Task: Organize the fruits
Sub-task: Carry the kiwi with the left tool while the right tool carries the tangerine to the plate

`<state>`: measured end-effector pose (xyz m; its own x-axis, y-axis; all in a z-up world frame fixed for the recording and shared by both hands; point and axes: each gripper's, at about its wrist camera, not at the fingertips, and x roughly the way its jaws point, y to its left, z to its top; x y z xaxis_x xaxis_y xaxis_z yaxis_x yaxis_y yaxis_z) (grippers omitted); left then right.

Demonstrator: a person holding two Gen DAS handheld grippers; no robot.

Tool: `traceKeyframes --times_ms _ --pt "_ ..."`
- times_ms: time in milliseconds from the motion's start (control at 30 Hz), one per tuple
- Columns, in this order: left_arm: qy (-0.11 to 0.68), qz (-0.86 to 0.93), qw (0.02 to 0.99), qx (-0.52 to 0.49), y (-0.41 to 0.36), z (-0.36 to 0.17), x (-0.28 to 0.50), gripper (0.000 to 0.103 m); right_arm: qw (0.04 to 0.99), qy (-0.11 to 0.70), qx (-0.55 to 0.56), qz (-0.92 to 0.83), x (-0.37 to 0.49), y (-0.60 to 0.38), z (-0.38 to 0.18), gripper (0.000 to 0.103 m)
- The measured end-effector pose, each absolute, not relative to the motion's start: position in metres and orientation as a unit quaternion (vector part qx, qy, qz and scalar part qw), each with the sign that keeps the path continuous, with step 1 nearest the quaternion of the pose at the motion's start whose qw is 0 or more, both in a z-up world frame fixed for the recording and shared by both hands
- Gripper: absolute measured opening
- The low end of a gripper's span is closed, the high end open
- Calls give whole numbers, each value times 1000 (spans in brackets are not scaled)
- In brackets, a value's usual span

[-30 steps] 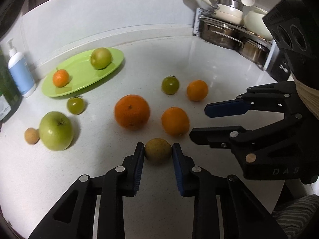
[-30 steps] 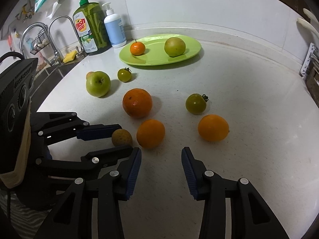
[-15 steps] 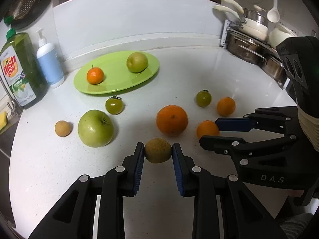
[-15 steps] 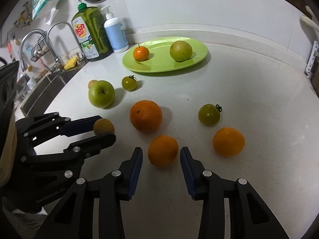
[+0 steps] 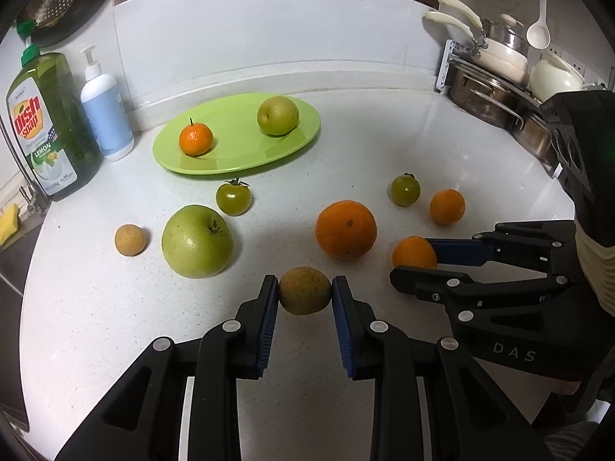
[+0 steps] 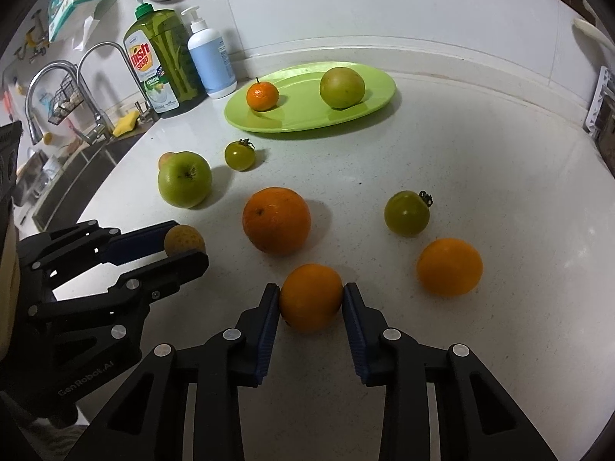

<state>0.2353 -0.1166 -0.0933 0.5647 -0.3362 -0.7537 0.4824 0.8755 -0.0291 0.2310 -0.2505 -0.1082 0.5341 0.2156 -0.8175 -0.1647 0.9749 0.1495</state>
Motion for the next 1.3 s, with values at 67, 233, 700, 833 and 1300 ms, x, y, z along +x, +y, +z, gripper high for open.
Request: traceKeyframes --times_ms 67,233,700,833,1300 --pt "403 -234 881 88 -115 -91 235 29 876 469 29 109 230 -250 -107 34" --pt "396 -236 884 82 -111 -82 233 29 880 461 33 108 228 -249 -99 34" --pt "350 -230 906 63 -96 -30 261 29 910 400 33 106 246 -240 -48 34" --pt "341 -227 910 63 -92 -17 278 29 917 385 29 103 261 -238 -35 34" --pt "333 -217 916 61 -77 9 352 29 918 379 14 116 347 -223 -4 34"
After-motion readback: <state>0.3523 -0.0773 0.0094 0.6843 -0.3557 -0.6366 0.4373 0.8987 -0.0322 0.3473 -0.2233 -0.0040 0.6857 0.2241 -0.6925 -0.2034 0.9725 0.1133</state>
